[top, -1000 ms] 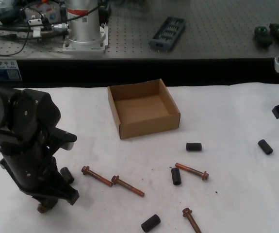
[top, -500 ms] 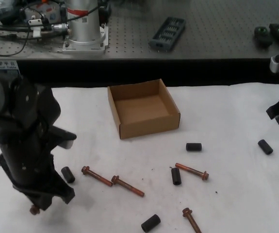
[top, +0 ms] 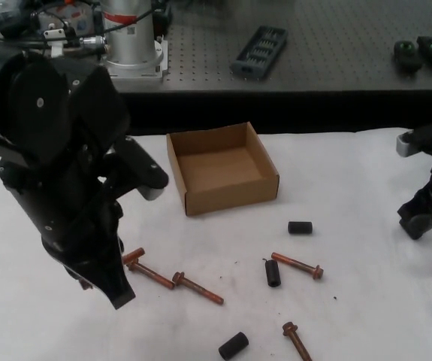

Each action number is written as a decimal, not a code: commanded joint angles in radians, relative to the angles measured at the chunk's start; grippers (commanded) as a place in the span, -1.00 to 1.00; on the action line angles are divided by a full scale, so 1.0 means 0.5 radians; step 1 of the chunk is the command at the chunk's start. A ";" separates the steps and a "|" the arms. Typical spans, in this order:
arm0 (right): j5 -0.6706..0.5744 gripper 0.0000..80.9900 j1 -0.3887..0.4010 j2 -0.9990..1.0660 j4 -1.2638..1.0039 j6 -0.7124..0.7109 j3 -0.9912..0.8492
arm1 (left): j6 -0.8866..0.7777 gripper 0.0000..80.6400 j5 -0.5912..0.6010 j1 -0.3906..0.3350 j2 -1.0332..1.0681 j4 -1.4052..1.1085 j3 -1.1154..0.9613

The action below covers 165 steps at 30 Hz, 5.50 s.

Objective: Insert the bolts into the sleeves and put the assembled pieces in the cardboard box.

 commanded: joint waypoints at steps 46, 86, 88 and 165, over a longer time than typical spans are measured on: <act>-0.126 -0.87 0.072 -0.057 0.068 0.219 -0.041 | 2.231 -0.99 -0.598 -0.575 -0.096 -0.654 0.629; -0.364 -0.87 0.223 -1.413 -0.149 0.721 0.395 | 2.445 -0.23 -0.685 -0.604 -0.184 -1.549 0.941; -0.364 -0.87 0.223 -1.379 -0.149 0.721 0.395 | 2.101 -0.23 -0.680 -0.604 -0.287 -1.595 0.936; -0.776 -0.87 0.316 -1.632 -0.763 1.153 0.901 | -2.543 -0.07 -0.081 -0.316 0.346 -1.006 0.758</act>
